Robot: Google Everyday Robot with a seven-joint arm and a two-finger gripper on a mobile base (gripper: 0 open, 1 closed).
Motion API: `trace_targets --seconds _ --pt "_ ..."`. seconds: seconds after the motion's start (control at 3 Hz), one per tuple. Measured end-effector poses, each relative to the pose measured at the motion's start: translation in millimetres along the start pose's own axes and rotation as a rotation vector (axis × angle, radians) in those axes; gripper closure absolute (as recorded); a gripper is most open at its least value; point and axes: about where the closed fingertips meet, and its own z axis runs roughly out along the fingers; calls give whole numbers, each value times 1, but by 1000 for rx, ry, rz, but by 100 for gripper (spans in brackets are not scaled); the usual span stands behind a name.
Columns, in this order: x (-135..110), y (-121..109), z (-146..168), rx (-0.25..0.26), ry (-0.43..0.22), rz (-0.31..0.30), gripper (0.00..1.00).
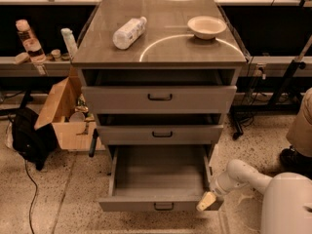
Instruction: Open bottom drawer
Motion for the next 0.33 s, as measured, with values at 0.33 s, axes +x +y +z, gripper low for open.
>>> trace_targets --seconds 0.33 --pt "0 0 0 0 0 0 0"
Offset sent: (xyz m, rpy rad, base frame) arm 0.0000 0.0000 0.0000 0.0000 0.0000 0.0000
